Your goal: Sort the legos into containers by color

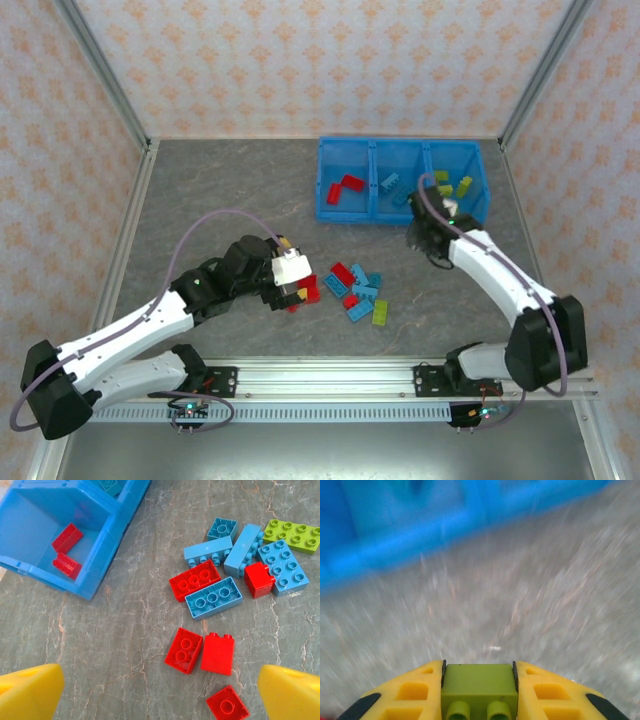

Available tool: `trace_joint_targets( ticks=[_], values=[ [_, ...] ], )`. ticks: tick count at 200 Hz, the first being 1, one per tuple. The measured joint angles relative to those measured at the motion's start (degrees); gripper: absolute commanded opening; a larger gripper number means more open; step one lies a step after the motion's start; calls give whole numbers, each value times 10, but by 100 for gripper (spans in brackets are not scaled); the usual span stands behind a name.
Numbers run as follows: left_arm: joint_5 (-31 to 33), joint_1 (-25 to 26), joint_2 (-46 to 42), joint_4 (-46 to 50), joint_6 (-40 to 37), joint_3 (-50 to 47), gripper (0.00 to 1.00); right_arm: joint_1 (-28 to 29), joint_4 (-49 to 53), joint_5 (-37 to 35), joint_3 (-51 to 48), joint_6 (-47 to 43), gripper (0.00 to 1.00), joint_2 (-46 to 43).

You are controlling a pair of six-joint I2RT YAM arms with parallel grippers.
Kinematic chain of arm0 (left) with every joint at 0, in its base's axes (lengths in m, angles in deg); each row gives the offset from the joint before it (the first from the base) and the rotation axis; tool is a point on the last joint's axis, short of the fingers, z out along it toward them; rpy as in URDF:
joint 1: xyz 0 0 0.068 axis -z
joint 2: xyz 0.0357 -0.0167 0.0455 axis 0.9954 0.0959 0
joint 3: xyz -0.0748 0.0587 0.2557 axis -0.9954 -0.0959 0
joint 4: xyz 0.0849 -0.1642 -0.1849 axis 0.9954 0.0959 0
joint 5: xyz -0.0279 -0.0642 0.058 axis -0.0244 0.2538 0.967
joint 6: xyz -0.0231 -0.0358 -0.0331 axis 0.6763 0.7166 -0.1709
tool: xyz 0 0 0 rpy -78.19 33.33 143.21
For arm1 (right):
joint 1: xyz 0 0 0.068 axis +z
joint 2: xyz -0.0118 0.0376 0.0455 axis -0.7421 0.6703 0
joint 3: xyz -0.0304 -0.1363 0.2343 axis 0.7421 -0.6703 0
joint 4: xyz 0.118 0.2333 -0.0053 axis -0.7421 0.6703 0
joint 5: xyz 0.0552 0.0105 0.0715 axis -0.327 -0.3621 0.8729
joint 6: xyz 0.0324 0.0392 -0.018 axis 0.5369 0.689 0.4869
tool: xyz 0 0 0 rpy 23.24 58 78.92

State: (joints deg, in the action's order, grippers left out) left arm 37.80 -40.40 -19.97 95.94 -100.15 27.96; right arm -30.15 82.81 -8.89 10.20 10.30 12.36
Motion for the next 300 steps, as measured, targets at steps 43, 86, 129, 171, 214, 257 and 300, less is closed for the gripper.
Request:
trace_joint_targets(
  ticks=[43, 86, 129, 171, 214, 257, 300],
  values=[
    [2, 0, -17, 0, -1, 0, 100, -133, -65, -40, 115, -1, 21, 54],
    [5, 0, -20, 0, -1, 0, 100, -182, -74, -25, 287, -10, 27, 282],
    [13, 0, -29, 0, -1, 0, 100, -184, -21, -5, 371, -6, 54, 387],
    [14, 0, -30, 0, -1, 0, 100, -187, -3, 39, 329, 2, 57, 285],
    [29, 0, -38, 1, 0, -1, 100, -165, -30, 195, 173, 33, 66, 41],
    [112, 13, 0, 120, 97, 137, 100, -4, -18, 317, 98, 0, 69, -16],
    [152, 13, 29, 174, 346, 187, 93, 60, 7, 373, 33, -4, 75, -16]
  ],
)
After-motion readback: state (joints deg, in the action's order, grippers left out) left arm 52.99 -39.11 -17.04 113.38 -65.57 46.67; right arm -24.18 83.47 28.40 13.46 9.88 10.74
